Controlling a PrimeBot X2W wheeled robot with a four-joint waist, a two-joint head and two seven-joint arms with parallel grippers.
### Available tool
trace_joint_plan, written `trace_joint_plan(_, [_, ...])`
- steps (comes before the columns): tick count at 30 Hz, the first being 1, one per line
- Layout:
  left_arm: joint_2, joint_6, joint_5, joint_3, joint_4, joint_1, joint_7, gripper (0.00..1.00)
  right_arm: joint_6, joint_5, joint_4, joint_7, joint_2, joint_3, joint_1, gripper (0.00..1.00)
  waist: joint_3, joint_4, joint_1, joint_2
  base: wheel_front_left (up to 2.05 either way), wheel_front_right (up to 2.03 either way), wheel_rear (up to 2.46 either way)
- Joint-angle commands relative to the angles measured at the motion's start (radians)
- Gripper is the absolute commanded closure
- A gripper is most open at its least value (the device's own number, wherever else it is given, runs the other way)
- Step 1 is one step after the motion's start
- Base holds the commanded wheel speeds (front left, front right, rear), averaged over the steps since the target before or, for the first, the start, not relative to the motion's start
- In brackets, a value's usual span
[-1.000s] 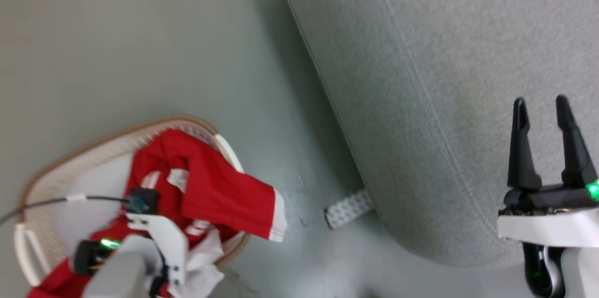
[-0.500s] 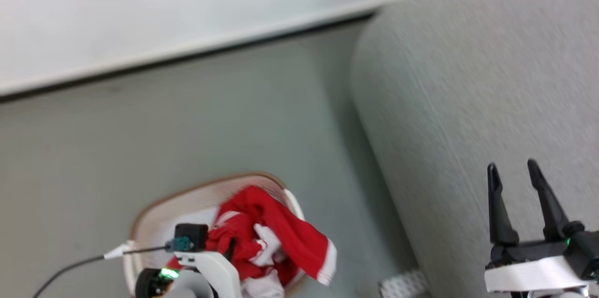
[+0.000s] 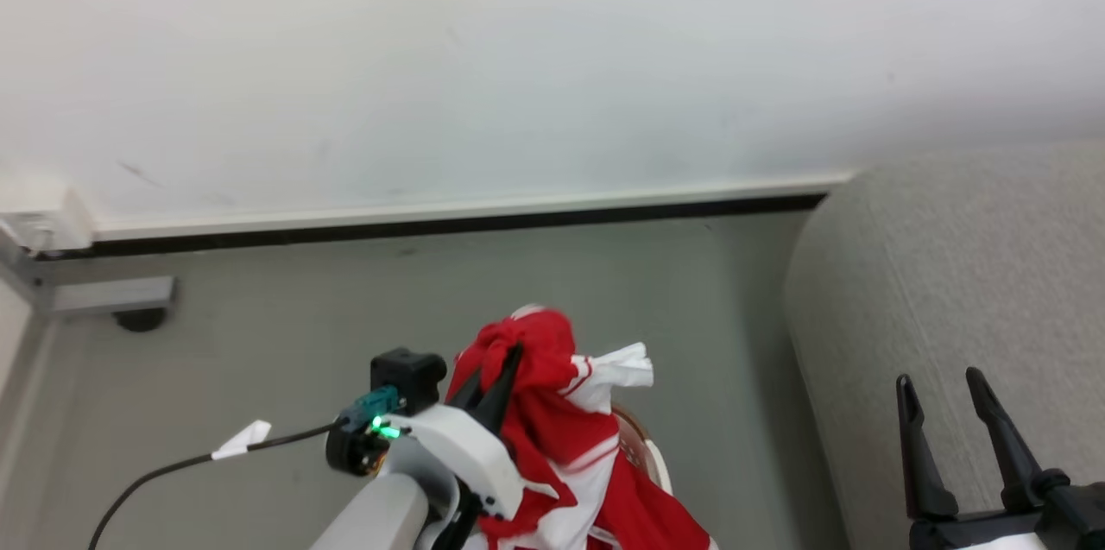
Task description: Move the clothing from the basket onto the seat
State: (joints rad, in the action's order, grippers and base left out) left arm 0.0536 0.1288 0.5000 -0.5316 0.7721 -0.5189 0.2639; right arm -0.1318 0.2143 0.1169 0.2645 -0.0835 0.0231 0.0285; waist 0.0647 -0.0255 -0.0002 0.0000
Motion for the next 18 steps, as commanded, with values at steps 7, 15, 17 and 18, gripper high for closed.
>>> trace_joint_plan(7, [0.009, 0.003, -0.036, 0.011, -0.177, -0.013, 0.001, 1.00, 0.002, 0.014, 0.001, 0.000, -0.001, 0.025, -0.026, 0.00, -0.063, 0.088, 0.0002, 0.0000, 0.00, 0.00, 0.00])
trace_joint_plan(15, [0.007, 0.003, -0.069, 0.033, -0.298, -0.042, 0.001, 1.00, 0.002, 0.022, 0.000, 0.000, -0.004, 0.061, -0.027, 0.00, -0.071, 0.112, 0.0002, 0.0000, 0.00, 0.00, 0.00])
trace_joint_plan(17, [0.006, 0.003, -0.075, 0.033, -0.315, -0.046, 0.001, 1.00, 0.002, 0.025, -0.001, 0.000, -0.009, 0.078, -0.025, 0.00, -0.072, 0.117, 0.0002, 0.0000, 0.00, 0.00, 0.00])
trace_joint_plan(18, [0.006, 0.003, -0.076, 0.032, -0.319, -0.046, 0.001, 1.00, 0.002, 0.027, -0.001, 0.000, -0.012, 0.085, -0.023, 0.00, -0.072, 0.119, 0.0002, 0.0000, 0.00, 0.00, 0.00])
